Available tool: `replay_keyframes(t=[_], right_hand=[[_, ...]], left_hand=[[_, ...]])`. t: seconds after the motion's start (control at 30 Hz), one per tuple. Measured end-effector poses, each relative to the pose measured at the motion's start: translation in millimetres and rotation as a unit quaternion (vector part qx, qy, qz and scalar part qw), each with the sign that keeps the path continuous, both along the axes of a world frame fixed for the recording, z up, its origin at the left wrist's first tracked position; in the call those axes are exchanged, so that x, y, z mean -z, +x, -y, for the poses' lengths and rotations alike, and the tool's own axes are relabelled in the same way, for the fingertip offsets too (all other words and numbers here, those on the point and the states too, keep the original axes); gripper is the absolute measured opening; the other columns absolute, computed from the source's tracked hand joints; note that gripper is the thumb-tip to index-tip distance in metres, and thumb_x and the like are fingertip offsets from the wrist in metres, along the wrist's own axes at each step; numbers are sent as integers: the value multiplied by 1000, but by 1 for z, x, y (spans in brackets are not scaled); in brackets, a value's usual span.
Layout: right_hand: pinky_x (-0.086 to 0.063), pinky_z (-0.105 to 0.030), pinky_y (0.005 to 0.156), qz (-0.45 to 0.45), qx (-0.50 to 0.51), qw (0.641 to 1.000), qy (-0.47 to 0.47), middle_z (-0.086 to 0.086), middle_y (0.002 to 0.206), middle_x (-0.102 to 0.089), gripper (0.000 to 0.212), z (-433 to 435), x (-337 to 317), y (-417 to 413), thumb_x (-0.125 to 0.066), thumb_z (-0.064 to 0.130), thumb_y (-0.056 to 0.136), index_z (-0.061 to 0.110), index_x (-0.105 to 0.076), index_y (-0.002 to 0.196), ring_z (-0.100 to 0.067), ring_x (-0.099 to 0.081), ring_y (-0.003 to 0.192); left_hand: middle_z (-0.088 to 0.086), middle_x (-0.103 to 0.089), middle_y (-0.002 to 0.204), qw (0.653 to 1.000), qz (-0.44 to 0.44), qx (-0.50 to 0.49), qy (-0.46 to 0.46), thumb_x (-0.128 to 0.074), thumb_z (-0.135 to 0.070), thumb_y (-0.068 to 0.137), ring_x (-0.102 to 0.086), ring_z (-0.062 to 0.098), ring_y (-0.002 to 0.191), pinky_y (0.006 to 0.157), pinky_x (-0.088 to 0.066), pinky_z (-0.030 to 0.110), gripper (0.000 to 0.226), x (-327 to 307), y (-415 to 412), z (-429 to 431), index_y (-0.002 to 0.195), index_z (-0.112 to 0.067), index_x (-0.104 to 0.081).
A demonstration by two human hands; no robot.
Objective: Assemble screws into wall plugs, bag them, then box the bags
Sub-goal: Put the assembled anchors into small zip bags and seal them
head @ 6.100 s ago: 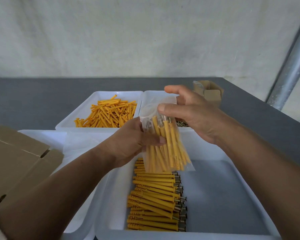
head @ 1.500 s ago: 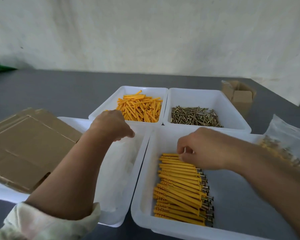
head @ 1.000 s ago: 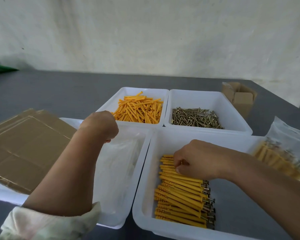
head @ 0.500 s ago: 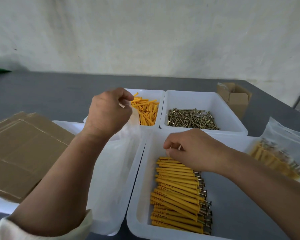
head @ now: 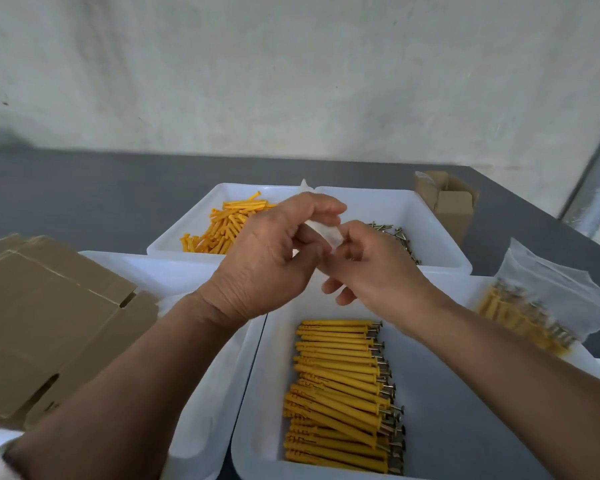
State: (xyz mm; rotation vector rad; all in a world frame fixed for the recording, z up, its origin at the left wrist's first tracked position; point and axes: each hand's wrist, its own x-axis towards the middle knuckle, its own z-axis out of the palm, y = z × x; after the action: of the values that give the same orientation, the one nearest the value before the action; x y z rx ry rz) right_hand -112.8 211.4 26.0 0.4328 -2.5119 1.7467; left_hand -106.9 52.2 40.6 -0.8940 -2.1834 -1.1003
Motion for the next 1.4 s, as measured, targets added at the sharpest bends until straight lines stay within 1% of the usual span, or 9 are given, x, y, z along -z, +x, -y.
replay_keyframes(t=[0.17, 0.27, 0.33, 0.43, 0.57, 0.7, 0.9, 1.17, 1.4], right_hand=[[-55, -25, 53, 74, 5, 994, -85, -2, 82, -73, 10, -8, -3, -2, -58, 8, 95, 14, -65, 100, -14, -70, 65], [-56, -26, 54, 92, 6, 986, -139, -5, 86, -73, 10, -12, -5, -3, -57, 5, 95, 10, -63, 101, -16, -71, 69], [-55, -25, 53, 94, 2, 980, -174, -7, 89, -72, 13, -14, -8, -5, -54, 1, 96, 6, -62, 105, -17, -71, 69], [-56, -25, 54, 104, -7, 970, -220, -8, 89, -72, 19, -15, -10, -5, -50, -3, 95, 3, -61, 110, -17, -71, 69], [-56, -25, 56, 131, -13, 963, -234, -12, 91, -72, 21, -15, -7, -6, -49, -4, 96, 1, -59, 113, -19, -72, 71], [-57, -24, 54, 160, -4, 964, -213, -10, 86, -71, 22, -15, -3, -7, -47, -4, 98, 4, -58, 115, -17, -72, 69], [-56, -25, 53, 194, 9, 969, -150, -10, 86, -74, 29, -18, 2, -12, -47, -5, 96, 11, -55, 119, -18, -72, 65], [-54, -25, 52, 196, 18, 969, -150, -8, 82, -73, 30, -20, 3, -17, -44, -7, 95, 15, -56, 111, -14, -67, 57], [-61, -31, 71, 144, 84, 984, -60, -3, 107, -62, 45, -24, 4, -19, -63, 2, 85, 22, -51, 123, -19, -68, 90]], left_hand=[[-4, -52, 119, 971, 50, -212, 97, -64, -3, 79, -61, 1, 91, 86, -48, 22, 52, 1, -17, 10, 114, -39, -52], [-1, -48, 125, 918, 204, -321, 114, -76, -23, 75, -56, 14, 103, 94, -45, 33, 59, 2, -30, 29, 127, -28, -51], [0, -56, 117, 883, 327, -270, 201, -79, -31, 71, -57, 18, 101, 88, -47, 35, 58, 0, -33, 37, 124, -25, -55], [4, -67, 93, 823, 447, -153, 315, -73, -28, 77, -65, 18, 79, 70, -52, 31, 23, -4, -29, 39, 98, -18, -70], [5, -72, 89, 781, 524, -55, 334, -70, -23, 78, -68, 18, 70, 60, -56, 29, 26, -4, -25, 38, 103, -15, -74], [5, -67, 85, 785, 541, 31, 301, -72, -29, 64, -56, 18, 69, 64, -53, 29, 34, -7, -20, 38, 95, -16, -72], [4, -66, 78, 846, 498, -67, 176, -66, -9, 87, -57, 11, 58, 48, -48, 20, 7, 3, -20, 32, 89, -14, -70], [5, -68, 74, 801, 491, -29, 341, -53, 4, 93, -63, 15, 56, 48, -54, 25, 18, -3, -20, 30, 86, -11, -61], [3, -61, 79, 882, 421, -59, 204, -48, 7, 93, -58, 9, 55, 48, -48, 20, 28, -1, -16, 26, 83, -14, -64]])
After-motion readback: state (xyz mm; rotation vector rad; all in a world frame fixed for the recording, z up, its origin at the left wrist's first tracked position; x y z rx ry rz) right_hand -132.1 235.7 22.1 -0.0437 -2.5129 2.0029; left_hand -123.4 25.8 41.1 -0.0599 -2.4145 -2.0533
